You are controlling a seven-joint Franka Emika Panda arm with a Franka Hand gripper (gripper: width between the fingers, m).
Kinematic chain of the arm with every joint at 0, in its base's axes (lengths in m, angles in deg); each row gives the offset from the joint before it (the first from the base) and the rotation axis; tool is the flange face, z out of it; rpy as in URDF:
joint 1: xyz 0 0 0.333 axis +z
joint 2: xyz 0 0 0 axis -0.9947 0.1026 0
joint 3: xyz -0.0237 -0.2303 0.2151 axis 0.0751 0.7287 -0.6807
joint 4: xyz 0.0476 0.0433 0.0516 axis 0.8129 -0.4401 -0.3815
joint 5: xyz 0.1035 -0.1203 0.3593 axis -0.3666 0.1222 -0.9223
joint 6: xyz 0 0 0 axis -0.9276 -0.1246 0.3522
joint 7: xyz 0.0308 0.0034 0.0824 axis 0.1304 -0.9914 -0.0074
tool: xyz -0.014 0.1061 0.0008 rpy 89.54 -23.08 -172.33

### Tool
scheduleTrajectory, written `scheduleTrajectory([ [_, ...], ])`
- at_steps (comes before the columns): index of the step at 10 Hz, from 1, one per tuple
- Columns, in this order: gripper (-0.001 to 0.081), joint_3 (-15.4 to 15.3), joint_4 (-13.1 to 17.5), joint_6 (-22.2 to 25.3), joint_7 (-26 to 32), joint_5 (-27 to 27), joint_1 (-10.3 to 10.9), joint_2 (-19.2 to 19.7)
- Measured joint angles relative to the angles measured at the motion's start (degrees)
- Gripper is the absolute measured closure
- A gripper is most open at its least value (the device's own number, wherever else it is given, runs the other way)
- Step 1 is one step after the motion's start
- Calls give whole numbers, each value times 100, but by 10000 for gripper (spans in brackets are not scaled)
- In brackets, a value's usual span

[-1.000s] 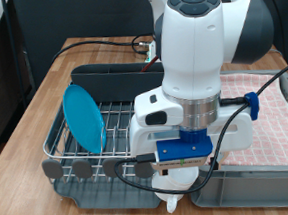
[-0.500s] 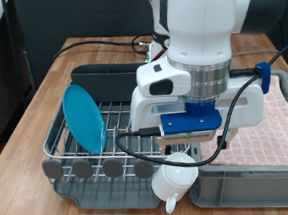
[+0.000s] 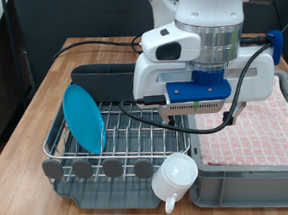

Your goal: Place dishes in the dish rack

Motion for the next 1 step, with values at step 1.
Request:
scheduleTrajectory([
  [1,3,0,38,49,-14,47,22,-22],
])
